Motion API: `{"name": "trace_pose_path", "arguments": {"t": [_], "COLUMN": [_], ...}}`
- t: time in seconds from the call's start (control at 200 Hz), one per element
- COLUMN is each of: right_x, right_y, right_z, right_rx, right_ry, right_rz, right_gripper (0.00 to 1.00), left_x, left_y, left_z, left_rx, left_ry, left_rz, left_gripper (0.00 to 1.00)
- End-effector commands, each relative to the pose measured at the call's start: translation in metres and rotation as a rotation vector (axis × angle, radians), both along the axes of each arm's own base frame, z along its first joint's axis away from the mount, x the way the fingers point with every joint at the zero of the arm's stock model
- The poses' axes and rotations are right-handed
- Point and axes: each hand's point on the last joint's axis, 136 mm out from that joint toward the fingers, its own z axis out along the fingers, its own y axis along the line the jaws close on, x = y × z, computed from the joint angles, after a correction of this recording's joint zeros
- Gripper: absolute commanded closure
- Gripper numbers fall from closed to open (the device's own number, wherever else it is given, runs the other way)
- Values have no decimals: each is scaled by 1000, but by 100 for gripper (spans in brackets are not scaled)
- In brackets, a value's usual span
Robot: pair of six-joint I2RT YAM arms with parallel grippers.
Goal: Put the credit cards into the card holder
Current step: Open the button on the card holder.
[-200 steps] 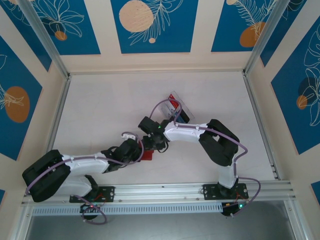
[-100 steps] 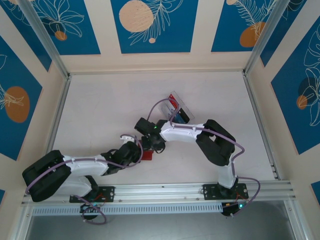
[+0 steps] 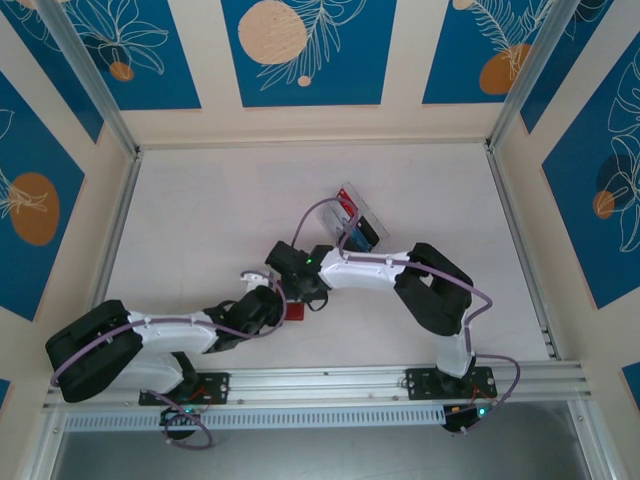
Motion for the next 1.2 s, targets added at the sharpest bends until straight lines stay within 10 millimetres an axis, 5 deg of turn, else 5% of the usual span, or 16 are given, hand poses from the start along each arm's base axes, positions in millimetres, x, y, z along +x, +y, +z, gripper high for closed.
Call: {"name": "trace_pose_path", "arguments": {"t": [0.0,0.23,0.36,0.575,0.765,1.015,1.195], "right_x": [-33,-30,-32,-30,-25,-23,-22], "right_y": [-17,-25,-23,-15,-10,-12,-11], "right_z": [-38,-29,-24,-5,15,25,33], "right_rx": [-70,-43,-76,-26,0,-4,59], "right_ry": [119,112,65,27,-1,-4,16], "right_rz": [76,101,146,170,179,173,177], "right_gripper": [97,100,83,71,65,64,54], "left_x": [-31,-31,-33,-31,-29,-33,-31], "left_y": [16,18,8,-17,-5,1,-6], "left_z": [-44,-51,-50,-9,24,21,18], "left_rx": [96,111,67,-76,-96,-87,-87], "left_ry": [162,177,185,141,84,99,102], "left_rz": [-31,-12,-46,-113,-86,-86,-116], "left_gripper": [95,97,97,85,74,75,75]}}
